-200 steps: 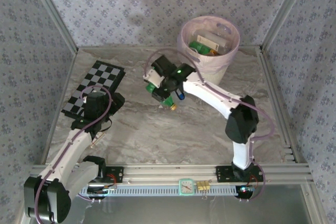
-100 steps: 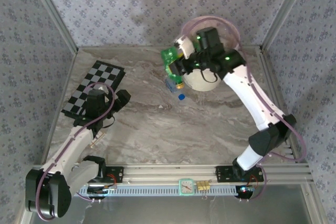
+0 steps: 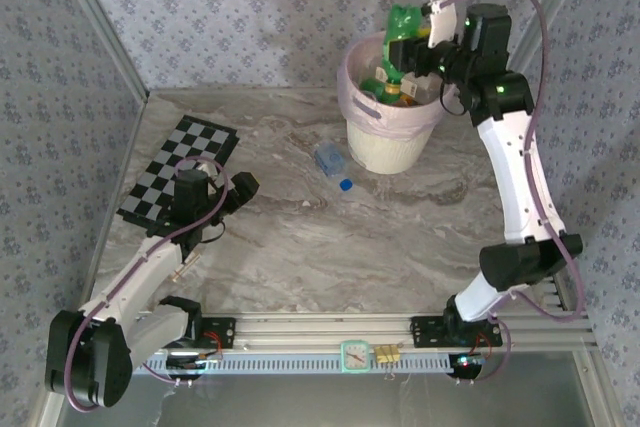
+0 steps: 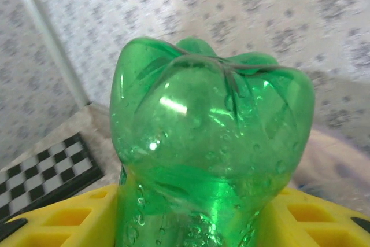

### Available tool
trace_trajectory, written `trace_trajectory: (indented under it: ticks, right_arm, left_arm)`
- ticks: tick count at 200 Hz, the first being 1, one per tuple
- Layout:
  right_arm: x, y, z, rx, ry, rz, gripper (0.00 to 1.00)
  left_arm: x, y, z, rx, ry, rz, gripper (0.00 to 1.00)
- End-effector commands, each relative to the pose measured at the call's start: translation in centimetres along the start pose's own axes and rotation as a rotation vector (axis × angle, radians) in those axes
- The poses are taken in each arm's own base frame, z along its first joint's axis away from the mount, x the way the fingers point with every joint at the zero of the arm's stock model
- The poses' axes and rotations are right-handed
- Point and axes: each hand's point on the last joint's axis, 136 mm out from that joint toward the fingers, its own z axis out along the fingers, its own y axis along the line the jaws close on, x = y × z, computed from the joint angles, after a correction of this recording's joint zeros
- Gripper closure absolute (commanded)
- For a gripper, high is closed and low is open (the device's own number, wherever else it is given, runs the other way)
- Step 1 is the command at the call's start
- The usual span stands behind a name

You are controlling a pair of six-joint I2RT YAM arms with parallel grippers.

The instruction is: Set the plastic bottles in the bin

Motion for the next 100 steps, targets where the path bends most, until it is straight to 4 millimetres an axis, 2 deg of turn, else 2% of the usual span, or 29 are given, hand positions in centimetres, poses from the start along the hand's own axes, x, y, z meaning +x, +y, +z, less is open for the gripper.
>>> trace_trajectory:
  ticks: [1, 43, 73, 100]
  right_arm:
    - [0.5, -3.5, 2.3, 0.126, 0.030, 0.021, 0.44]
    - [4.3, -5.4, 5.0, 0.206, 0.179, -0.007, 0.43]
    - [7.1, -6.8, 5.8, 0.295, 0.311, -0.042, 0.42]
    - [8.9, -6.9, 6.7, 0.305, 0.392, -0.057, 0.39]
  left_arm:
    - [0.2, 0.0, -0.3, 0.000, -0.001, 0.018, 0.00]
    - [0.0, 0.5, -0.9, -0.028, -0.021, 0.025, 0.00]
    - [0.1, 0.7, -1.1, -0.034, -0.023, 0.026, 0.00]
    - [0.1, 0.7, -1.2, -0.035, -0.026, 0.025, 0.00]
